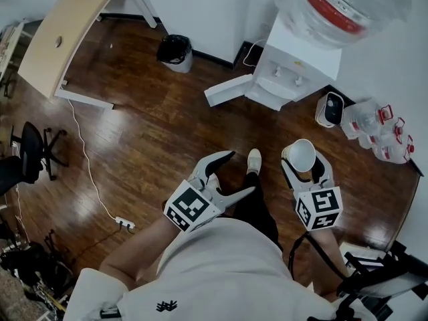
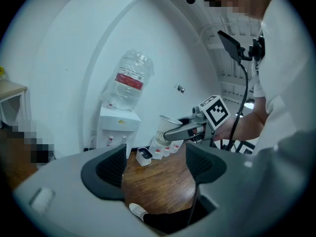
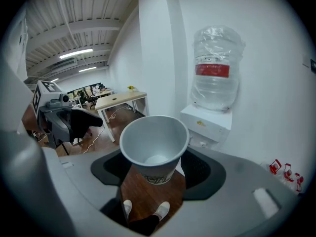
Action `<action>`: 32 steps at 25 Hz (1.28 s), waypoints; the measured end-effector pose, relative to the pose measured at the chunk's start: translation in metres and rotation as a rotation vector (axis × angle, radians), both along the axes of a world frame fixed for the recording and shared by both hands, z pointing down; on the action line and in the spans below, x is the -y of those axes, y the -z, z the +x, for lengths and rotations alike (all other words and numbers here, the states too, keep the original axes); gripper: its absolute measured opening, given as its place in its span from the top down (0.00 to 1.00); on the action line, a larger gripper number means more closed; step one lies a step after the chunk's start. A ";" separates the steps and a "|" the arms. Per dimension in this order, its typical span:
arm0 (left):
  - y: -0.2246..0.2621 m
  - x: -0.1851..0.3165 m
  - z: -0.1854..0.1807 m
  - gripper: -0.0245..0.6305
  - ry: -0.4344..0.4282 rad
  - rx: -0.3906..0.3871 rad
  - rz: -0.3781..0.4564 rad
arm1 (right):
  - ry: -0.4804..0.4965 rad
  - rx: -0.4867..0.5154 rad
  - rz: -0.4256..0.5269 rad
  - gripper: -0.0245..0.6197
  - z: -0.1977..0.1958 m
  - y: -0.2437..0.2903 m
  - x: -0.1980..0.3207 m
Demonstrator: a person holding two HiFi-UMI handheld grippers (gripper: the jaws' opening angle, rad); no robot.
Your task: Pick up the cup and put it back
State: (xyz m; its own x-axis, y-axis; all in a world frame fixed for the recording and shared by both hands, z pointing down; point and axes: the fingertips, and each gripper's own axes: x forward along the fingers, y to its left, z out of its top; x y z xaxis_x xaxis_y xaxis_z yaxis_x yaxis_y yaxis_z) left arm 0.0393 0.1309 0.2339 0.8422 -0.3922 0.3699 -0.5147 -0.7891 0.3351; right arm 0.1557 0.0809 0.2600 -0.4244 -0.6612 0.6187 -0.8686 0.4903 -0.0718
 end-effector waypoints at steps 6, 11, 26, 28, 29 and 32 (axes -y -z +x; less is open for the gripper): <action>-0.053 0.019 0.009 0.43 0.039 0.025 -0.042 | 0.054 -0.023 -0.080 0.48 0.001 -0.098 0.032; -0.108 0.025 0.014 0.43 0.090 0.057 -0.080 | 0.054 -0.004 -0.130 0.48 0.005 -0.198 0.066; -0.302 0.064 0.035 0.43 0.237 0.007 -0.167 | 0.114 -0.085 -0.171 0.47 0.015 -0.531 0.193; -0.328 0.072 0.033 0.43 0.234 -0.001 -0.158 | 0.097 -0.091 -0.162 0.48 0.019 -0.565 0.212; -0.341 0.076 0.032 0.43 0.234 -0.005 -0.153 | 0.085 -0.093 -0.158 0.47 0.021 -0.580 0.223; -0.380 0.086 0.025 0.43 0.238 -0.011 -0.145 | 0.049 -0.100 -0.146 0.47 0.029 -0.623 0.255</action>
